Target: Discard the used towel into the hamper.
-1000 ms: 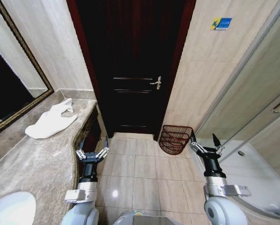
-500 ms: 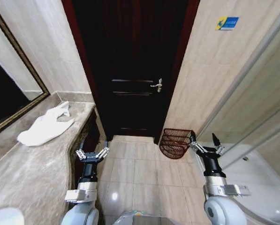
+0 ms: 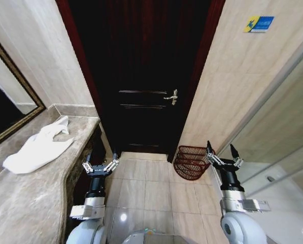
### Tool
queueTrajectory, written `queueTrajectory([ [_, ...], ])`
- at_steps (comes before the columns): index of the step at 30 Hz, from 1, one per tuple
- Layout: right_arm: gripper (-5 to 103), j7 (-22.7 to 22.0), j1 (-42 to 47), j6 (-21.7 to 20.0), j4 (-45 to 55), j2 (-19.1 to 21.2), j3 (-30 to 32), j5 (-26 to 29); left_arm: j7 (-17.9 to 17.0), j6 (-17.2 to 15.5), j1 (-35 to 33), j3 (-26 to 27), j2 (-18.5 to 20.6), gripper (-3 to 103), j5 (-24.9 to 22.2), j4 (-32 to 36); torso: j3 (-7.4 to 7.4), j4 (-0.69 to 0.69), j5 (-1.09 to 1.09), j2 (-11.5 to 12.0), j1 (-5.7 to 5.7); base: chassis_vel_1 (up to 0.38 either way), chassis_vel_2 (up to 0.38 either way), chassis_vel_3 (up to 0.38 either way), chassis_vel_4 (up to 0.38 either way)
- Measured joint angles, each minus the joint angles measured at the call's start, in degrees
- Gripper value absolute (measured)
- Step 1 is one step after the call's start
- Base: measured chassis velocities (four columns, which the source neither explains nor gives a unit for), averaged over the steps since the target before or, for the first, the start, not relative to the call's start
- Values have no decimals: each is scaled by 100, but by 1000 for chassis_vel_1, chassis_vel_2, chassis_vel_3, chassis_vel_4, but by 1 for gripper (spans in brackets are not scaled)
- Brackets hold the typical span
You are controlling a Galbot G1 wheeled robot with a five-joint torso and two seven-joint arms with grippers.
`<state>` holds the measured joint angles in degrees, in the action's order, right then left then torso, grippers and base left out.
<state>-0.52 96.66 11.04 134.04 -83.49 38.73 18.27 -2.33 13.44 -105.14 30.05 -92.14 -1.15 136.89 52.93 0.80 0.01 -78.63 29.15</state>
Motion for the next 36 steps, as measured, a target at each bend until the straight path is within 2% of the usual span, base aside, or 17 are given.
queueTrajectory([
  [14,100,-281,-153,117,-131,47,-5,-187,-126,-24,26,42,0,99,-5,11,1,1,0,1,4,-119,120,127,-114],
  [36,100,-255,-370,-30,-194,210,-49,-195,-344,-124,119,82,0,100,-113,-5,0,0,0,-1,0,-1,6,11,1],
])
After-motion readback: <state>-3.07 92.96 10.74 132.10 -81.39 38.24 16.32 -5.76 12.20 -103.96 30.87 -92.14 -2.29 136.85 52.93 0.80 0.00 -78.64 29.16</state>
